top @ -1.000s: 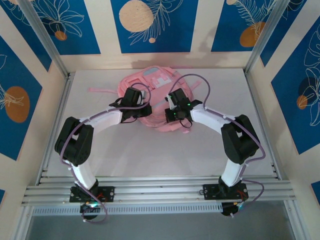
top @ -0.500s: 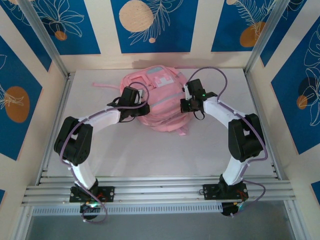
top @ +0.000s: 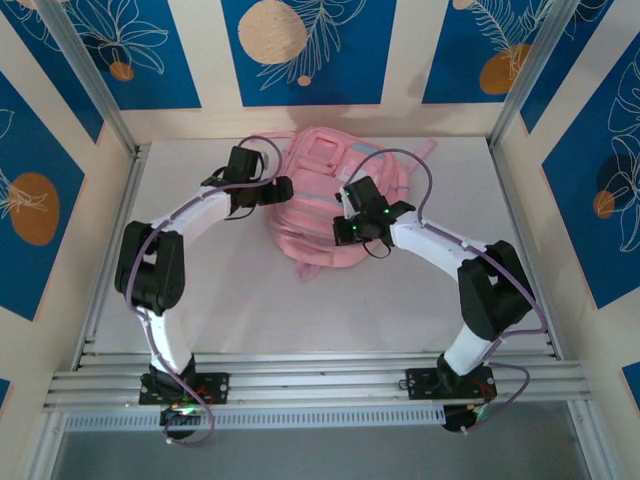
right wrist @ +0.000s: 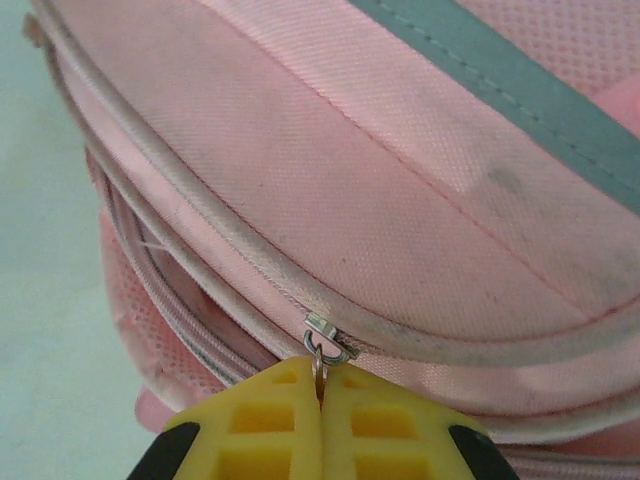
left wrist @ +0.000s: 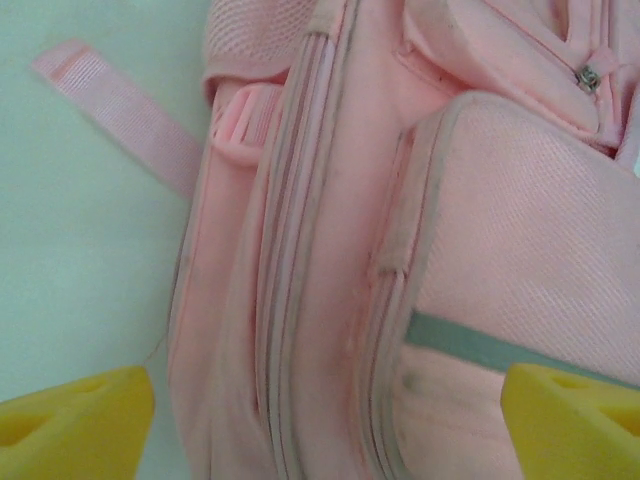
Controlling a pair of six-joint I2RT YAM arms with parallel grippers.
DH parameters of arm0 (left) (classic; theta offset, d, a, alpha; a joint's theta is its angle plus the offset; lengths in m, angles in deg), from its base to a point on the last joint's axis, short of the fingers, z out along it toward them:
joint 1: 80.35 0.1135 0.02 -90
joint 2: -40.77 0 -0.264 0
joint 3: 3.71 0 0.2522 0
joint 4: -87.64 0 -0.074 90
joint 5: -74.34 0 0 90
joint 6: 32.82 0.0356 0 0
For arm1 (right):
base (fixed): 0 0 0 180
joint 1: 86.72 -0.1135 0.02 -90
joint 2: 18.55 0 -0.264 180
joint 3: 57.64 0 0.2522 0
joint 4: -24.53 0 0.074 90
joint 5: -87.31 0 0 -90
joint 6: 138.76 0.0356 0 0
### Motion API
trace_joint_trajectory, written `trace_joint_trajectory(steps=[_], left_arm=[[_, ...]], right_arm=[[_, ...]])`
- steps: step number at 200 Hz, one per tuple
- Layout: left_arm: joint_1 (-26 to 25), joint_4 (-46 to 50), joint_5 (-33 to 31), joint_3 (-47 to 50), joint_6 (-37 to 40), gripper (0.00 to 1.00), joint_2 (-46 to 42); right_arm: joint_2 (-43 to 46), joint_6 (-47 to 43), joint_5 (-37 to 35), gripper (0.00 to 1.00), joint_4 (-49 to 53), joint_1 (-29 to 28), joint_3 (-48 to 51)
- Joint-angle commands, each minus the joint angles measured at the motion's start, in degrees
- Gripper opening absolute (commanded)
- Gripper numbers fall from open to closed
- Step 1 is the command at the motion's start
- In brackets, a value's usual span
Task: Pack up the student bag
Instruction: Zip the student bag at the top-center of the table.
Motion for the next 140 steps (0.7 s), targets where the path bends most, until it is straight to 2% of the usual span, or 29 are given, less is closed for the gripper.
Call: trace_joint_trajectory(steps=[1,29,67,114,140], left_arm=[[-0.12,4.72,-0.41,3.16,-0.93,0.94,-6.77],[-0.07,4.54,2.63,10.26,-4.55,0.96,-12.77],[-1.05,-4.08,9.59,21.0,-16.16,0.96,-15.74],[-4.72,-15.08,5.52,24.52,-23.74,0.94,-11.57],[-4.88,-18.33,2.32,24.04,-24.19,0.88,-7.28]], right_arm=[[-0.87,2.03,3.91,0.0,-0.7,-1.2,-2.26],[-2.48,2.86,4.66,0.0,-1.56,-1.74,-1.98],[-2.6,4.69,6.23,0.0,-4.26,-2.53,0.52],[-2.11,5.15,6.11,0.0,-4.09,-3.95,2.04],[-1.04,4.48,5.2,0.0,-3.46,-4.14,3.83]])
